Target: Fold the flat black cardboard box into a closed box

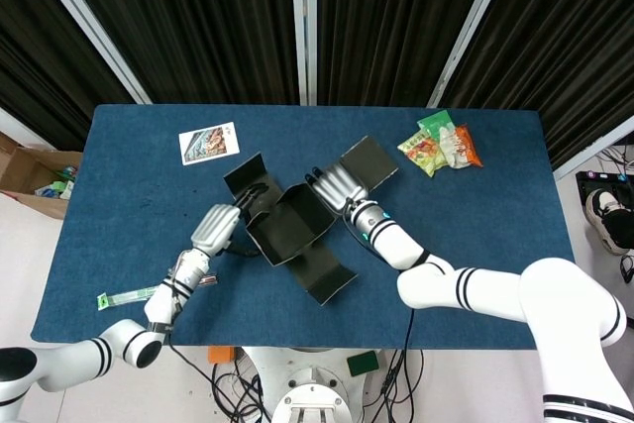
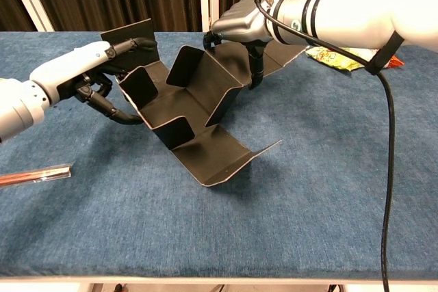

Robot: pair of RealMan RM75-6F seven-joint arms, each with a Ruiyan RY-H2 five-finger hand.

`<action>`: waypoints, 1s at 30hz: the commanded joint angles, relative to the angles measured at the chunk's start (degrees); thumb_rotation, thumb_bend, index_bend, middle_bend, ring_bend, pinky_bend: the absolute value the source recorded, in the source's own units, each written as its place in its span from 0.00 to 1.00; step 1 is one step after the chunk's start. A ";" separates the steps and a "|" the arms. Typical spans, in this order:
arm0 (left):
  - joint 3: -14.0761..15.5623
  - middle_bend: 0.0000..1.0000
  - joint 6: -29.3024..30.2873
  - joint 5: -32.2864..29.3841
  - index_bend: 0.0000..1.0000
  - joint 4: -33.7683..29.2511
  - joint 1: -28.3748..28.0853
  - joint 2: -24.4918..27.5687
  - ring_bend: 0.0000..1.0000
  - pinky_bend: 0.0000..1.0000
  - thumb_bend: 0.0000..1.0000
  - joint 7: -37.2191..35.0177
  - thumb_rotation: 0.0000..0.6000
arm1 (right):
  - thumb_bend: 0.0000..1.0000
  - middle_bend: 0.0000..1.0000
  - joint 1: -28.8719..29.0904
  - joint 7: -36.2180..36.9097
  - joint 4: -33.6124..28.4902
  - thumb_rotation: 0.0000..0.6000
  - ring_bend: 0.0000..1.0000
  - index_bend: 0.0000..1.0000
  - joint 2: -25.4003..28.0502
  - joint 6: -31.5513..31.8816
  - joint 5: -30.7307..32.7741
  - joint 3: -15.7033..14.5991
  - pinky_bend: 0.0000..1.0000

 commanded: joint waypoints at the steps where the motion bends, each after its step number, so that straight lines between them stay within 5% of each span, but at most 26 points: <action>1: -0.03 0.06 -1.43 0.04 0.07 -0.02 -0.91 0.31 0.52 0.87 0.01 -1.15 1.00 | 0.18 0.31 0.65 -0.65 -0.17 1.00 0.78 0.40 0.35 -0.05 -1.19 -0.78 1.00; 15: -1.29 0.01 -9.86 -3.09 0.03 0.66 -3.58 2.02 0.53 0.88 0.01 -14.28 1.00 | 0.18 0.31 1.66 0.35 -1.12 1.00 0.78 0.40 2.04 0.11 -11.74 -3.27 1.00; 30: 1.35 0.02 -13.20 0.71 0.00 0.39 -5.45 4.19 0.57 0.88 0.02 -26.31 1.00 | 0.18 0.30 1.34 6.63 1.73 1.00 0.78 0.40 1.00 0.65 -23.63 -2.22 1.00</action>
